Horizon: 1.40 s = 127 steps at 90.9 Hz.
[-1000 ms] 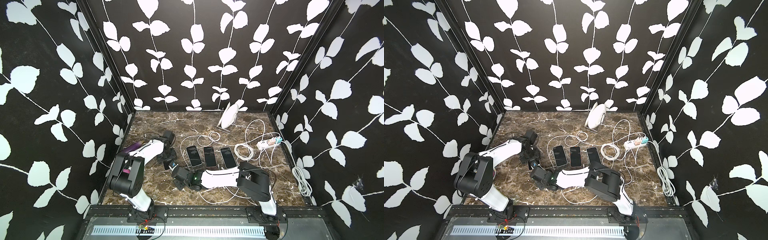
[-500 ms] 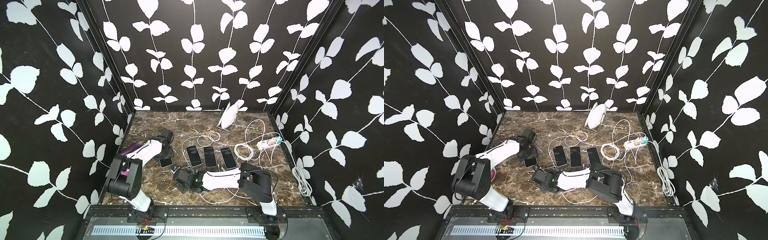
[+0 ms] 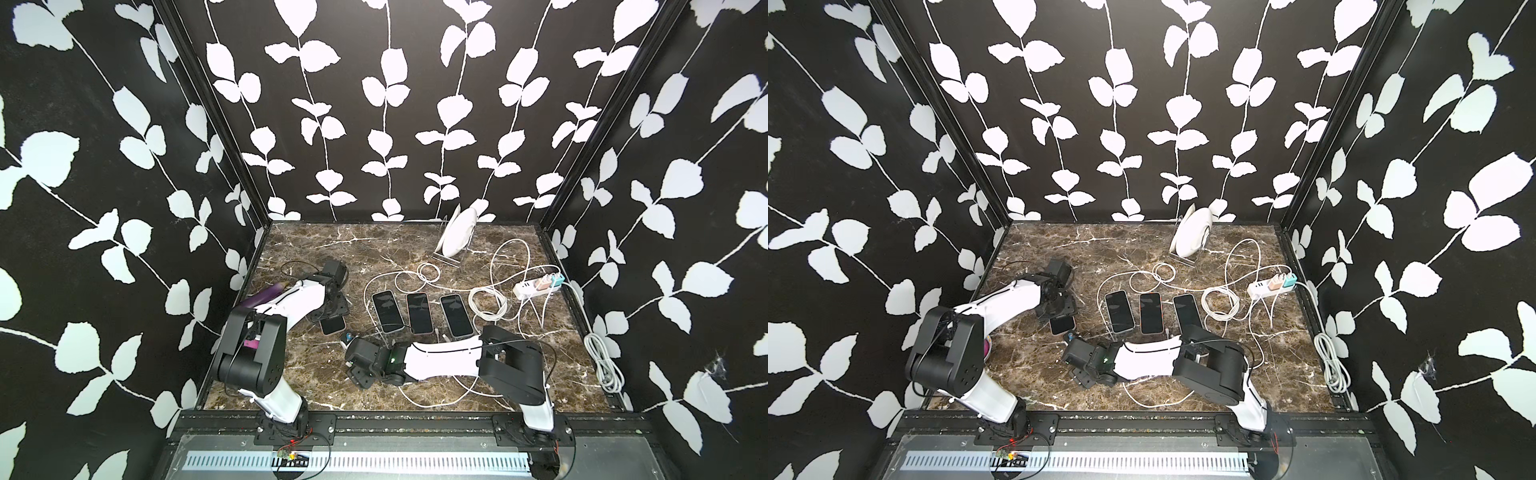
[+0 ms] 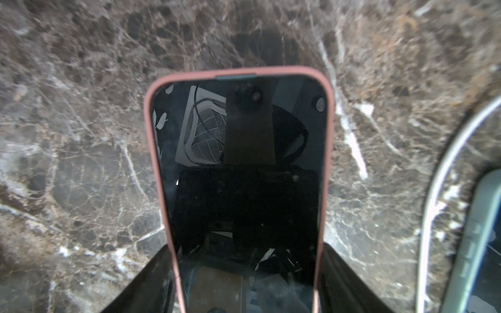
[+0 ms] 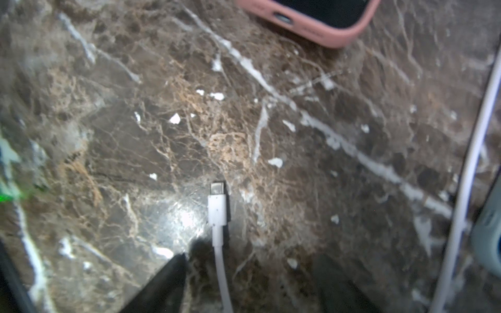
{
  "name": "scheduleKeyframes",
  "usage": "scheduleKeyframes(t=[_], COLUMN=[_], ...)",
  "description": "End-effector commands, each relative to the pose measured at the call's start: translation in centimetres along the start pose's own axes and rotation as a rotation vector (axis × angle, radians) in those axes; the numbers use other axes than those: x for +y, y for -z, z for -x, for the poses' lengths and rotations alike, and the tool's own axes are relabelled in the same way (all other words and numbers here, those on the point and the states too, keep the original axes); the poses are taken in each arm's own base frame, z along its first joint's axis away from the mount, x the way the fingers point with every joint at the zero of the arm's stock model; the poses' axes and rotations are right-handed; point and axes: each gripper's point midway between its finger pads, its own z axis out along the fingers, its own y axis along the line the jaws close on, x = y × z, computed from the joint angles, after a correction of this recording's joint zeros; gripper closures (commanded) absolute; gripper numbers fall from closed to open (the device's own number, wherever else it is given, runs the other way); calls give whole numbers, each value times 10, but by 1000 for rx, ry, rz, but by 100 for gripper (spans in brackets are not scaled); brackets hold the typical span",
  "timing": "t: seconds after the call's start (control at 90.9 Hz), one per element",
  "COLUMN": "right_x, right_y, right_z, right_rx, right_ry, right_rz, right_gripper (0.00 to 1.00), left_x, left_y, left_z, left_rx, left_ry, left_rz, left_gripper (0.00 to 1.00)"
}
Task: Unplug the charging cable from the phone
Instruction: Remove the charging cable from the phone, then place the phone at the center of the board.
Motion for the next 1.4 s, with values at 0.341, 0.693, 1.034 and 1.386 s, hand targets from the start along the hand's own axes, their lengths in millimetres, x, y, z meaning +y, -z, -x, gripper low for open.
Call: scheduleKeyframes(t=[0.341,0.693,1.034,1.386], right_x=[-40,-159,-183,-185], right_y=[125,209,211,220], right_z=[44,1,-19,-13], right_rx=[-299,-344,-317,-322], right_ry=[-125,-405,-495,-478], right_rz=[-110,-362,-380,-384], right_gripper=[6,5,3,3], left_x=[-9,-31,-34,-37], left_y=[2,-5,-14,5], left_z=[4,-6,-16,-11], left_rx=[-12,14,51,23], left_ry=[-13,-49,-64,-70], left_rz=[-11,-21,-8,-39], left_gripper=[100,100,74,2])
